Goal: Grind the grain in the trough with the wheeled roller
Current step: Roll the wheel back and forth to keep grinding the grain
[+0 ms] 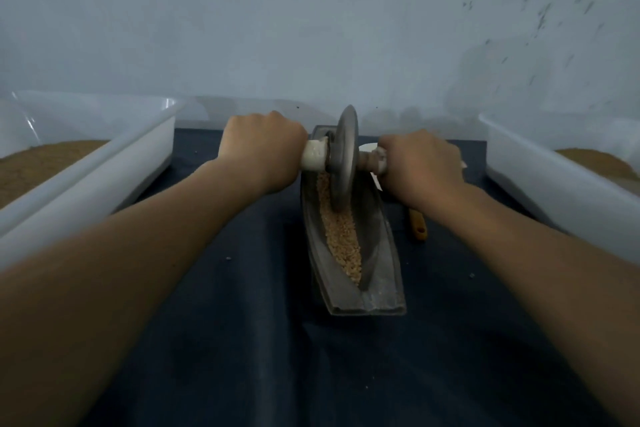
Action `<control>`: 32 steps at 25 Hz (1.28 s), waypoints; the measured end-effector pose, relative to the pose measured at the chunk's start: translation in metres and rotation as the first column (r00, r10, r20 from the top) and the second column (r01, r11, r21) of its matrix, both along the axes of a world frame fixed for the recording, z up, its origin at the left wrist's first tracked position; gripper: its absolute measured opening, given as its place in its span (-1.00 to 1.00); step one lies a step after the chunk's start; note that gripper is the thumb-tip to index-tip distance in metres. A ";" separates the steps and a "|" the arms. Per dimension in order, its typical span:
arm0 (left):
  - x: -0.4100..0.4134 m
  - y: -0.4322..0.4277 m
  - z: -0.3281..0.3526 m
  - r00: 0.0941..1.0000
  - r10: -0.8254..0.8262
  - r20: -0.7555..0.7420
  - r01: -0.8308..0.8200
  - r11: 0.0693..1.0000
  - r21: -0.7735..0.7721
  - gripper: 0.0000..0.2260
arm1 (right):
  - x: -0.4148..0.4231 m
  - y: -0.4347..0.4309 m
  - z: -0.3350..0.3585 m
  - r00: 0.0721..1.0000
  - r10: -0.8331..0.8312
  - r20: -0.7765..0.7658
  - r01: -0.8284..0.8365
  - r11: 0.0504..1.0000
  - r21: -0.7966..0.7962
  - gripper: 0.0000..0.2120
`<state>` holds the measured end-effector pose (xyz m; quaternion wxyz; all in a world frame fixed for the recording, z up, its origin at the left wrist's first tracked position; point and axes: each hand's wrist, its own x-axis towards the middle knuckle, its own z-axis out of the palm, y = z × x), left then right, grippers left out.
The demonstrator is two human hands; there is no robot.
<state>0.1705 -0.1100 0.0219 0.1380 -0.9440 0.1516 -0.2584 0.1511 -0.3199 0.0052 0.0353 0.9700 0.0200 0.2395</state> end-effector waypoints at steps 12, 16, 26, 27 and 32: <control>-0.006 0.014 -0.022 0.999 -0.017 0.047 0.020 0.998 -0.061 -0.93 | -0.006 -0.001 0.000 0.996 0.034 0.084 -0.023 0.991 -0.129 -0.81; 0.006 0.007 -0.014 0.997 0.019 -0.069 -0.027 0.992 -0.126 -0.89 | 0.009 0.011 0.013 1.000 -0.005 0.014 0.007 0.992 -0.123 -0.94; -0.049 0.021 -0.019 0.992 -0.068 0.107 0.062 0.996 0.061 -0.67 | -0.055 -0.016 -0.010 0.986 0.091 0.142 -0.067 0.985 -0.162 -0.63; -0.035 0.017 -0.021 0.994 -0.050 0.096 0.047 0.999 0.027 -0.79 | -0.038 -0.012 -0.010 0.987 0.070 0.144 -0.045 0.984 -0.171 -0.68; 0.000 -0.005 -0.002 0.999 0.036 -0.001 -0.036 0.999 -0.036 -0.92 | 0.014 0.001 0.004 1.000 0.006 -0.015 -0.006 1.000 -0.027 -0.94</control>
